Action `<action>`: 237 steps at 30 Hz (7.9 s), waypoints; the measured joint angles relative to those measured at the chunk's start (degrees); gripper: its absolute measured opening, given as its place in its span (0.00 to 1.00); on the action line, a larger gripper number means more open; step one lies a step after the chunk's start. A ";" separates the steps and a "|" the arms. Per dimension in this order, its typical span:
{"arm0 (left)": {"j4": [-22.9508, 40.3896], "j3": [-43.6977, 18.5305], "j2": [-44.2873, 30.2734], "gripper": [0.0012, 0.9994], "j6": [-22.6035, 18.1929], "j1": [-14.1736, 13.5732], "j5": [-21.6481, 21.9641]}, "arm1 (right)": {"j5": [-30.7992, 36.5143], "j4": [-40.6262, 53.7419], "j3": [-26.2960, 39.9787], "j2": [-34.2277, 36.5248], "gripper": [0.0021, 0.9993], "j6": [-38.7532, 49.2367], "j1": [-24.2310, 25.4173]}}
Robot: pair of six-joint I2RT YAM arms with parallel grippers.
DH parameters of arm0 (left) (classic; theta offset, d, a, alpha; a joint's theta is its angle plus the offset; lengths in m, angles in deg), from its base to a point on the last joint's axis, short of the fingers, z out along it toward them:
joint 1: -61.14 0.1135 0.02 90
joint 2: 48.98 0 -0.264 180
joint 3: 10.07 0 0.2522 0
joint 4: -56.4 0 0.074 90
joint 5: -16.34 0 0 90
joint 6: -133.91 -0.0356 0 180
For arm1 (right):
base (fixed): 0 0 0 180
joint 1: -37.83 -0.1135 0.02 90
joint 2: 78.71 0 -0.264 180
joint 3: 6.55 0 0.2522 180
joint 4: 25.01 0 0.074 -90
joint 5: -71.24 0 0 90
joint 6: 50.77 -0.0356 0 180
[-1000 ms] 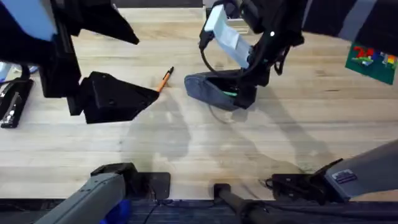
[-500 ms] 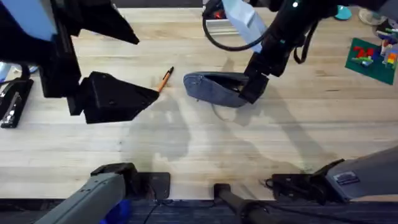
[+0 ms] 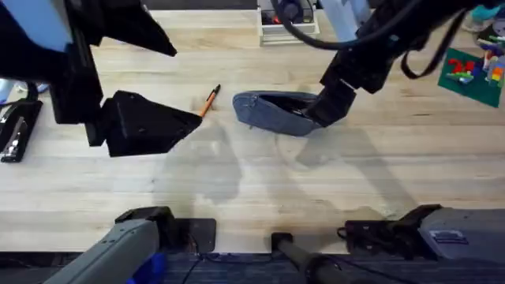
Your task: Unzip the bag, pick up the pens from the table one at a time and place them inside, then zip the bag closed.
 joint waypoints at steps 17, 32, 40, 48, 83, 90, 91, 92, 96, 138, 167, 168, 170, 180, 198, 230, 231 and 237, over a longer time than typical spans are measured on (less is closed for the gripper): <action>0.00 0.00 0.00 1.00 0.00 0.02 0.00 | 0.00 1.99 0.00 -10.01 1.00 -3.25 0.00; 0.01 0.00 0.00 1.00 0.00 0.01 0.00 | 0.38 6.56 0.02 -11.45 1.00 -9.34 0.00; 0.00 0.00 0.00 1.00 0.00 0.02 0.00 | 3.25 6.56 -2.70 -19.84 1.00 -12.67 0.00; 0.00 0.00 0.00 0.99 1.71 0.00 -0.20 | 6.63 5.34 -7.98 -27.57 1.00 -15.70 0.00; -0.74 0.11 -4.39 0.99 11.70 0.00 -3.09 | 3.59 -2.43 -18.17 -41.11 1.00 -2.83 0.00; -5.47 0.11 -5.09 1.00 28.67 0.02 2.58 | 3.30 -2.43 -18.18 -41.11 1.00 -0.93 0.00; -5.87 0.14 -5.32 1.00 30.65 0.00 3.94 | 3.30 -2.43 -18.18 -41.12 1.00 -0.82 0.00; -6.37 0.15 -5.55 1.00 32.21 0.01 5.05 | 3.29 -2.43 -18.17 -41.11 1.00 -0.77 0.00; -8.37 0.22 -6.20 1.00 37.67 0.00 9.71 | 3.26 -2.43 -18.18 -41.11 1.00 -0.73 0.00; -36.11 18.53 -27.94 1.00 48.39 -12.48 30.58 | 3.06 -2.43 -18.18 -41.13 1.00 -0.73 0.00; -40.92 18.53 -40.02 0.97 49.51 -13.84 33.10 | 3.06 -2.43 -18.18 -41.13 1.00 -0.73 0.00; -40.94 18.53 -40.02 0.98 49.51 -13.84 33.30 | 3.06 -2.43 -18.18 -41.12 1.00 -0.73 0.00; -41.16 18.67 -40.02 0.98 49.51 -13.84 33.68 | 3.06 -2.43 -18.18 -41.13 1.00 -0.73 0.00; -44.13 21.53 -39.94 0.99 49.53 -13.90 34.75 | 3.06 -2.43 -18.18 -41.11 1.00 -0.73 0.00; -44.39 21.75 -39.89 0.04 49.70 -13.99 34.91 | 3.06 -2.43 -18.18 -41.11 1.00 -0.71 0.00; -29.10 2.44 -39.95 0.04 51.32 -13.99 33.71 | 3.06 -2.43 -18.18 -41.11 1.00 -0.73 0.00; -28.41 0.58 -39.49 0.04 50.44 -14.01 30.78 | 3.06 -2.43 -18.18 -41.11 1.00 -0.73 0.00; -27.39 0.55 -32.88 0.04 47.52 -14.86 25.32 | 3.06 -2.43 -18.18 -41.13 1.00 -0.73 0.00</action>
